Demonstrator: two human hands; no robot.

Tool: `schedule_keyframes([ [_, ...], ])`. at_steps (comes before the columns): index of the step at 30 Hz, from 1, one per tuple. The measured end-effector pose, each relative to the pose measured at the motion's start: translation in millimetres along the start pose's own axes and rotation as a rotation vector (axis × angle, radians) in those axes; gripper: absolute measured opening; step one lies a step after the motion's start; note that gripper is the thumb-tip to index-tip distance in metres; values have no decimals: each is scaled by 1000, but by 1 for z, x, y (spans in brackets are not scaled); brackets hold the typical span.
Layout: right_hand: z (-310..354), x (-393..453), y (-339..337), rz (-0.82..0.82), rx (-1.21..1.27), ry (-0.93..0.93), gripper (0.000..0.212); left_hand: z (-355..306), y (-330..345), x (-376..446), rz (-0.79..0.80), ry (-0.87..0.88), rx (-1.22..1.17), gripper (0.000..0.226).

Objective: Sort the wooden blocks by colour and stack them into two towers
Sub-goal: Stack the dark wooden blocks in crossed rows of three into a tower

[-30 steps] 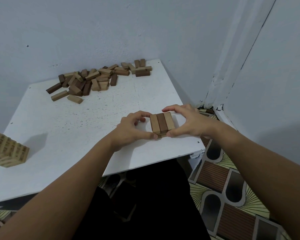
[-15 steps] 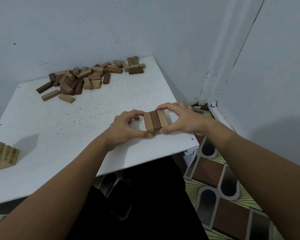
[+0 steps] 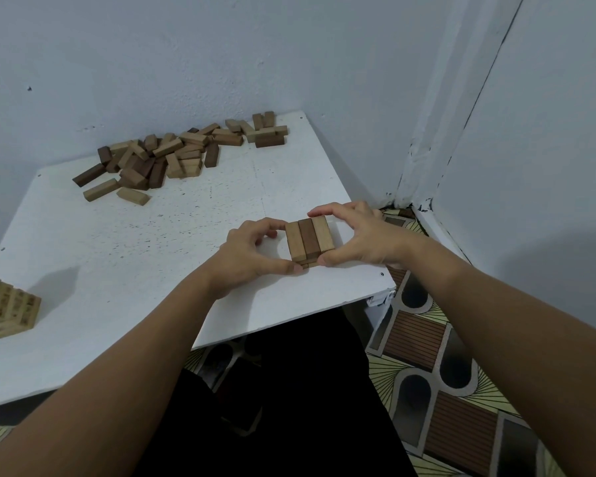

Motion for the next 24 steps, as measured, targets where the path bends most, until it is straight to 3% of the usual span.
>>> schedule_keyframes([
  [8, -10, 7, -3, 47, 16, 47, 116, 4, -7, -1, 62, -52, -38, 95],
  [12, -1, 19, -22, -22, 268, 96, 82, 12, -33, 5, 147, -114, -171, 86],
  [15, 13, 42, -41, -176, 129, 70, 49, 16, -69, 19, -6, -142, -171, 61],
  [18, 33, 74, -39, -208, -50, 27, 43, 18, -101, 41, -223, -111, -65, 40],
  [24, 58, 139, -20, -175, -377, -23, 45, 10, -122, 106, -351, -5, 152, 45],
])
Point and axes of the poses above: each hand's wrist, its own x-axis towards the middle knuckle, its own y-axis out of the palm, z = x × y, the point moved 9 cm from there along x, towards the middle knuckle, and after that the axes turned 3 degrees about -z, right-handed, at the moved point
